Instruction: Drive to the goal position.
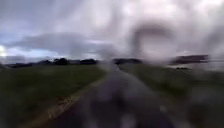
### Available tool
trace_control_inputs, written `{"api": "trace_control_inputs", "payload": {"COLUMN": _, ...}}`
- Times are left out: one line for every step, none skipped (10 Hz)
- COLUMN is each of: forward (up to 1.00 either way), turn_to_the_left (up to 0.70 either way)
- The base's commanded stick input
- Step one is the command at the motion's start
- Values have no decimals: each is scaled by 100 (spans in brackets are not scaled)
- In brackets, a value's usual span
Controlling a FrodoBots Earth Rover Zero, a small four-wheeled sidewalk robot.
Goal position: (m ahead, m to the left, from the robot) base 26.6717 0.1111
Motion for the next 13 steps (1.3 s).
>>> {"api": "trace_control_inputs", "payload": {"forward": 70, "turn_to_the_left": 0}}
{"api": "trace_control_inputs", "payload": {"forward": 70, "turn_to_the_left": 0}}
{"api": "trace_control_inputs", "payload": {"forward": 70, "turn_to_the_left": 0}}
{"api": "trace_control_inputs", "payload": {"forward": 70, "turn_to_the_left": 0}}
{"api": "trace_control_inputs", "payload": {"forward": 70, "turn_to_the_left": 0}}
{"api": "trace_control_inputs", "payload": {"forward": 70, "turn_to_the_left": 0}}
{"api": "trace_control_inputs", "payload": {"forward": 70, "turn_to_the_left": 0}}
{"api": "trace_control_inputs", "payload": {"forward": 70, "turn_to_the_left": 0}}
{"api": "trace_control_inputs", "payload": {"forward": 70, "turn_to_the_left": 0}}
{"api": "trace_control_inputs", "payload": {"forward": 70, "turn_to_the_left": -14}}
{"api": "trace_control_inputs", "payload": {"forward": 70, "turn_to_the_left": -14}}
{"api": "trace_control_inputs", "payload": {"forward": 70, "turn_to_the_left": -14}}
{"api": "trace_control_inputs", "payload": {"forward": 70, "turn_to_the_left": -14}}
